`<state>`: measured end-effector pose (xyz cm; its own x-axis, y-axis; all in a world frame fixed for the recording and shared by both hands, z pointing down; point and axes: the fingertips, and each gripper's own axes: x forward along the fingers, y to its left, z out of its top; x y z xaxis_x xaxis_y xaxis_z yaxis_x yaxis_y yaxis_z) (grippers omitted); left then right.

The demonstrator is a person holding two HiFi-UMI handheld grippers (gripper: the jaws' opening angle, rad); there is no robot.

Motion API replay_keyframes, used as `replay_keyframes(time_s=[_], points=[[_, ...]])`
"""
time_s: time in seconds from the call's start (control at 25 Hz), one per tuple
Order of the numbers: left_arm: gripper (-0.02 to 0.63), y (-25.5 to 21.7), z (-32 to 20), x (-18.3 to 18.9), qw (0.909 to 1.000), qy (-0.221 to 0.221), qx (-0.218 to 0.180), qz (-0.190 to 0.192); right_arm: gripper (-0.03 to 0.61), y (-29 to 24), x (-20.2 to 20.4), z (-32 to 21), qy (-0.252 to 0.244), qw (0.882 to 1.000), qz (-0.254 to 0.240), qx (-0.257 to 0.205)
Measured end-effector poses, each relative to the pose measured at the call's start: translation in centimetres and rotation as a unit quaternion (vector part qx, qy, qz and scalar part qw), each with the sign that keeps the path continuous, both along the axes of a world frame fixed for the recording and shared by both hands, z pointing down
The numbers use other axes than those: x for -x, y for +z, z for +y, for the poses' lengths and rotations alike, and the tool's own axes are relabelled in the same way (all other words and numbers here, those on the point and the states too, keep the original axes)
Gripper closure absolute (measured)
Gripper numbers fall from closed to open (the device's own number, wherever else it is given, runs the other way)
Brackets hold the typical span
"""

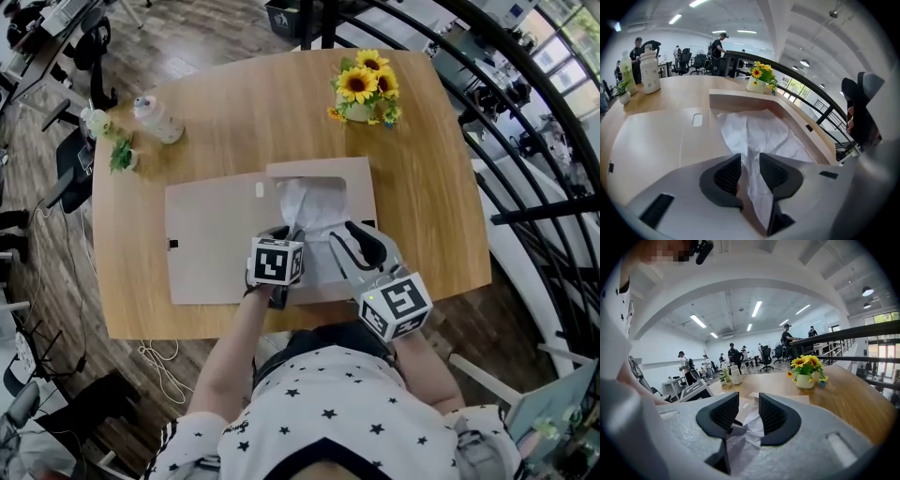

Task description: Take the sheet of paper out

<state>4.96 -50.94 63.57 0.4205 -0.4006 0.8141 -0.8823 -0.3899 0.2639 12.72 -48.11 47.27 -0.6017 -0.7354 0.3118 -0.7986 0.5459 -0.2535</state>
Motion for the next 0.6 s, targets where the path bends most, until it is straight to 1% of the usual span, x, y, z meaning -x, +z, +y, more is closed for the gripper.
replay_keyframes(time_s=[0.16, 0.32, 0.48, 0.6], points=[[0.496, 0.4, -0.2, -0.1, 0.9999, -0.003, 0.011, -0.002, 0.462, 0.3, 0.0, -0.1, -0.004, 1.000, 0.000, 0.006], [0.499, 0.7, -0.4, -0.1, 0.9999, -0.004, 0.014, -0.006, 0.462, 0.5, 0.2, -0.1, -0.008, 1.000, -0.005, 0.009], [0.529, 1.3, -0.3, 0.4, 0.9997, -0.011, 0.016, -0.016, 0.462, 0.4, 0.5, -0.2, -0.011, 1.000, -0.004, 0.008], [0.567, 0.9, -0.7, 0.8, 0.9996, -0.014, 0.010, -0.021, 0.462, 0.1, 0.6, -0.3, -0.011, 1.000, -0.002, 0.008]])
